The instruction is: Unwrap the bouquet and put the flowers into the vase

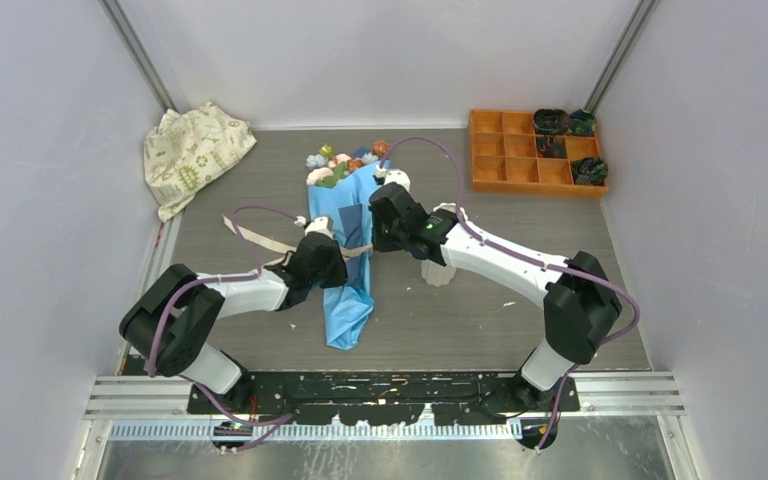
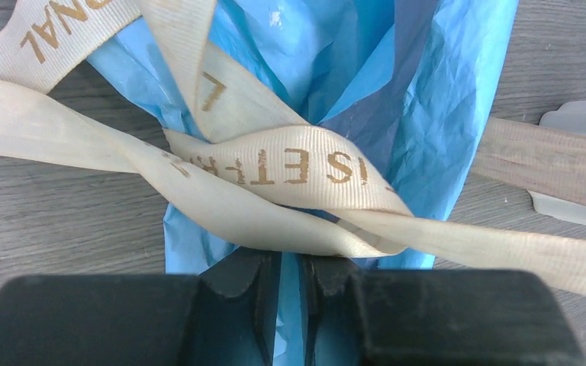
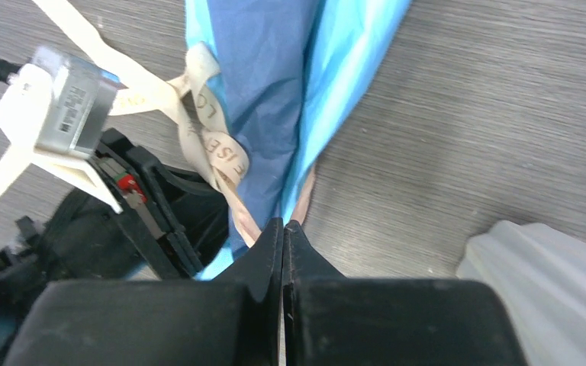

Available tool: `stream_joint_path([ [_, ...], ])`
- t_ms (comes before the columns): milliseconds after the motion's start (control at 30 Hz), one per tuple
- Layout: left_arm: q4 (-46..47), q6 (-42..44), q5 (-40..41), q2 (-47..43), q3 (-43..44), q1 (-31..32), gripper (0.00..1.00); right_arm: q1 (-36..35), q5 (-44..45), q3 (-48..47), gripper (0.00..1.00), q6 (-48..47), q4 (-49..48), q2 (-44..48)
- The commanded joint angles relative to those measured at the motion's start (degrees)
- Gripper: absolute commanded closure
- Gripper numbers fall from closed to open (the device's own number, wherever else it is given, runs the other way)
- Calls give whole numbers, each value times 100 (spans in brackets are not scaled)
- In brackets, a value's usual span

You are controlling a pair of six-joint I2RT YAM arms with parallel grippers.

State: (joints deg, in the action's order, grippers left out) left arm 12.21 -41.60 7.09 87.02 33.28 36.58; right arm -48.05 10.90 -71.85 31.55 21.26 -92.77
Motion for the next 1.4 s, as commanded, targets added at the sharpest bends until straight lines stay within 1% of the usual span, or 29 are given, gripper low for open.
stream_joint_path([
  [0,-373,69,257,285,-40,-25,84,-28,572,-254,99,-243,330,517],
  [200,-368,69,241,394,-57,-26,84,-22,861,-720,99,-526,768,1097],
  [433,-467,90,299,300,-67,-25,84,-28,1013,-1021,99,-837,815,1897],
  [567,-450,74,277,344,-66,-22,84,-26,1165,-1352,99,-1145,821,2365],
  [700,-417,40,230,387,-59,-28,84,-28,1265,-1584,99,-1344,769,2643],
  [800,-527,34,179,284,-16,-25,84,-27,1272,-1700,99,-1430,755,2687],
  [900,-808,47,149,-47,58,-28,84,-29,1410,-1806,99,-1569,740,2495],
  [1000,-1188,86,118,-689,201,-23,84,-29,1688,-1930,99,-1773,711,2104],
  [1067,-1642,125,169,-1175,317,-23,83,-19,1823,-1946,99,-1941,561,1922],
  [1233,-2770,247,717,-2416,667,-28,81,210,2239,-2382,99,-2156,539,1478],
  [1367,-3294,396,1067,-3069,883,-32,78,575,2345,-2657,99,-2111,592,1237],
])
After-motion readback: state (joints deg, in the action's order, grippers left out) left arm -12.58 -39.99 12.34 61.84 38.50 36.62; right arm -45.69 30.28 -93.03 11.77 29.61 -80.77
